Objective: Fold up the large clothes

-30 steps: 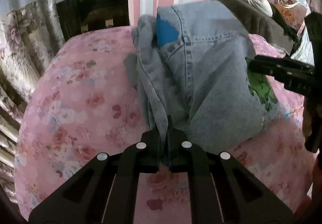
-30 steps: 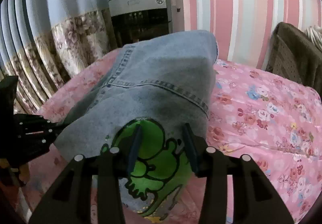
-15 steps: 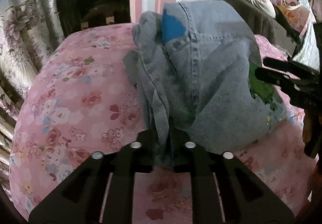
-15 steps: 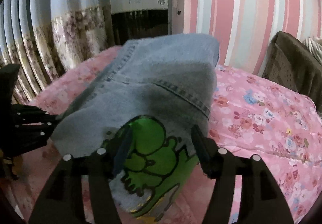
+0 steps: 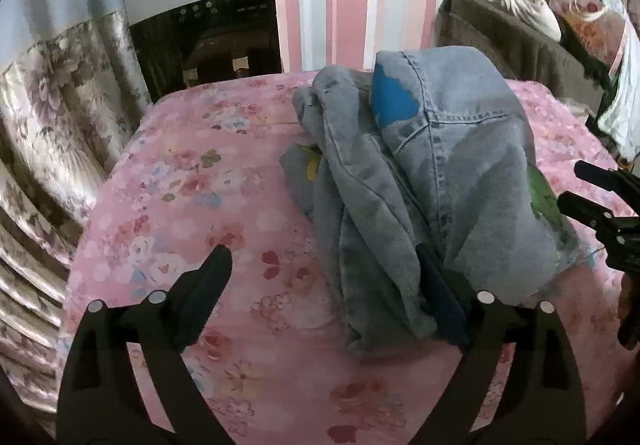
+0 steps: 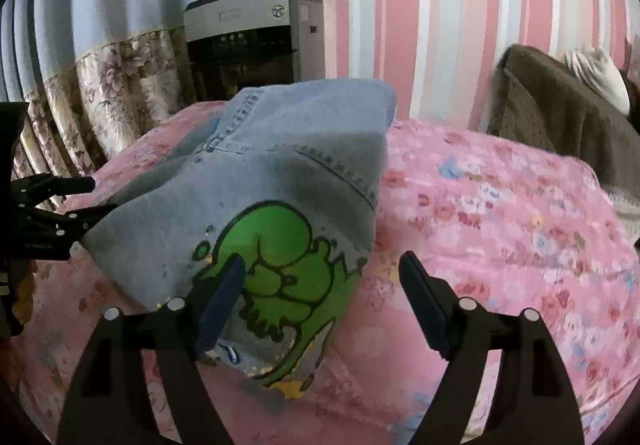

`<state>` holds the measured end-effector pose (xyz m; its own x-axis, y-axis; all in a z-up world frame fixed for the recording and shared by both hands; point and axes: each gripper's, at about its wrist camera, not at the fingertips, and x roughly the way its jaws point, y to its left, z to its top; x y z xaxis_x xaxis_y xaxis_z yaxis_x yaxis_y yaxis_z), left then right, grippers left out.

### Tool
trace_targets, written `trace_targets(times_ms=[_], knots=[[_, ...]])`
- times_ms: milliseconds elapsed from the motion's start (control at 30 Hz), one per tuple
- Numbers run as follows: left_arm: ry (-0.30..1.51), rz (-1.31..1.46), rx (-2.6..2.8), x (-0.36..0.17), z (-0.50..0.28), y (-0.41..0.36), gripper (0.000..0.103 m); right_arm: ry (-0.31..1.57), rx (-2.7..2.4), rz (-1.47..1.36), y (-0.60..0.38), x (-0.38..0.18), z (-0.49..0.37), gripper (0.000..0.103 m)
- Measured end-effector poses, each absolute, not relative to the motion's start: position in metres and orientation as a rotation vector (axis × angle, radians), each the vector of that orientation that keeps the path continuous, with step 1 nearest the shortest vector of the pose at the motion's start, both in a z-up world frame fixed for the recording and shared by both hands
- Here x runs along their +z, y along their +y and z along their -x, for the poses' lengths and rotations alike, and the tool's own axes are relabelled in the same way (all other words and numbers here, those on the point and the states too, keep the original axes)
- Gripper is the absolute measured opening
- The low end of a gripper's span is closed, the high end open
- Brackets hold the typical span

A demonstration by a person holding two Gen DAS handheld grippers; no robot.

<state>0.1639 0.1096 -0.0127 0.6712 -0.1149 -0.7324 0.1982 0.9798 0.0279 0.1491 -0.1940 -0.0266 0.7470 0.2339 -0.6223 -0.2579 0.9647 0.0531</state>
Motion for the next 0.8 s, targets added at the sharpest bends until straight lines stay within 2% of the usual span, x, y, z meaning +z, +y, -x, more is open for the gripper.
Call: trace_targets(times_ms=[200, 300, 467, 600, 800], knots=[[0.797, -0.054, -0.214, 0.003, -0.165, 0.115, 0.100, 0.655, 0.263, 0.001, -0.198, -0.023, -0.141, 0.085], [0.800, -0.073, -0.218, 0.004, -0.170, 0.108, 0.100, 0.649, 0.247, 0.002, -0.198, -0.022, -0.143, 0.086], [0.888, -0.089, -0.212, -0.026, -0.187, 0.102, 0.100, 0.676, 0.257, -0.010, -0.194, -0.030, -0.145, 0.086], [0.973, 0.003, -0.273, -0.055, -0.187, 0.111, 0.100, 0.703, 0.273, -0.015, -0.192, -0.040, -0.146, 0.086], [0.966, 0.031, -0.304, -0.072, -0.188, 0.112, 0.100, 0.739, 0.287, -0.041, -0.192, -0.051, -0.154, 0.091]])
